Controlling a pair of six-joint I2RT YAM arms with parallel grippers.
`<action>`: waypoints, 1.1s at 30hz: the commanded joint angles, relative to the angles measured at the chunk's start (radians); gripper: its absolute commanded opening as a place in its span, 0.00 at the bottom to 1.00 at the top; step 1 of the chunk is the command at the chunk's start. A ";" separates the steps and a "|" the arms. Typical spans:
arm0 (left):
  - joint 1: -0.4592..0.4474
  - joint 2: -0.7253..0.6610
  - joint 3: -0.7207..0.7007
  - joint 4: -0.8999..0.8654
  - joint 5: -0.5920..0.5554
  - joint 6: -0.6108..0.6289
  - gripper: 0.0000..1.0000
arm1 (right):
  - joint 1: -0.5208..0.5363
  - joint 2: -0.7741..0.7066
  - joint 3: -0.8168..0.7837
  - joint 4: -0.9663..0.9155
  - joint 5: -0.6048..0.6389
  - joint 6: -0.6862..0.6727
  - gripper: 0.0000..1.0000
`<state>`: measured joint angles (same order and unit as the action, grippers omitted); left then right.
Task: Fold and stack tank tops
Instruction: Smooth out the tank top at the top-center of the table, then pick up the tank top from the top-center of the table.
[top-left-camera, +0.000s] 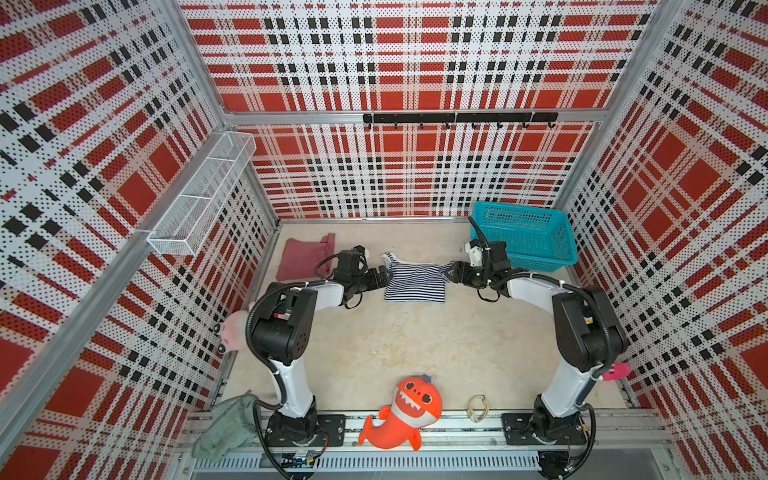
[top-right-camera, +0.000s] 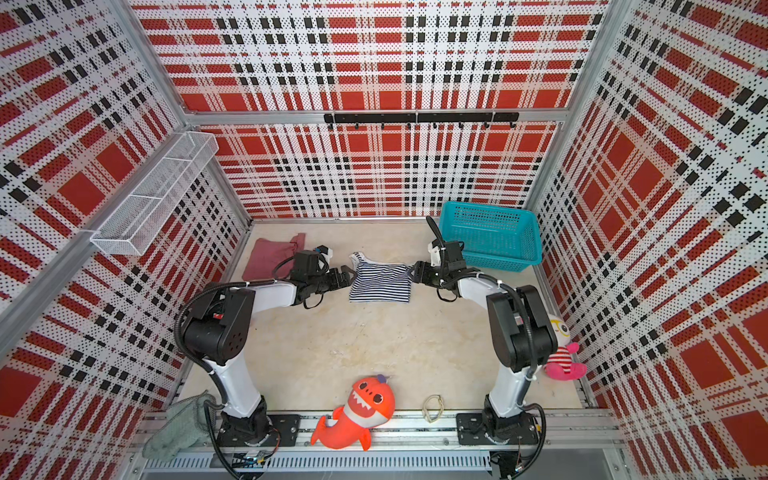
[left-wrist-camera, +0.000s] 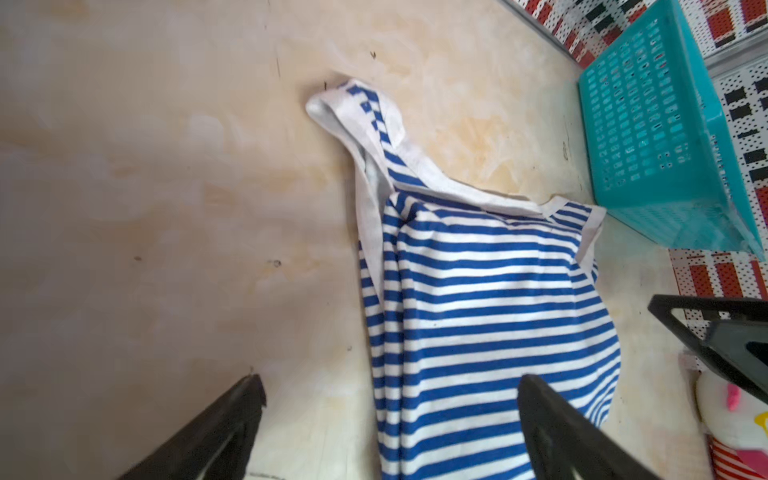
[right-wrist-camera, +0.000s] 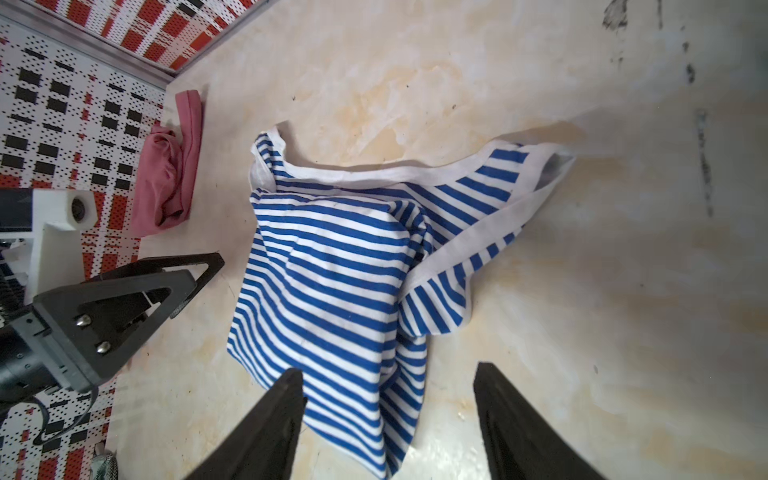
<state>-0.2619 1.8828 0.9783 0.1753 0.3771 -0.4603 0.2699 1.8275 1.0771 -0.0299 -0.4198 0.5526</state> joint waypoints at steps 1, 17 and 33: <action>-0.016 0.038 0.016 0.038 0.039 -0.011 0.98 | 0.001 0.054 0.015 0.072 -0.046 0.060 0.69; -0.096 0.160 0.060 0.057 0.003 -0.103 0.54 | 0.111 0.247 0.103 0.097 -0.023 0.130 0.63; -0.027 0.111 0.233 -0.108 0.004 -0.010 0.00 | 0.179 0.344 0.183 0.299 -0.099 0.228 0.04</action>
<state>-0.3138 2.0098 1.1461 0.1341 0.3794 -0.5243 0.4294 2.1414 1.2461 0.1825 -0.4915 0.7444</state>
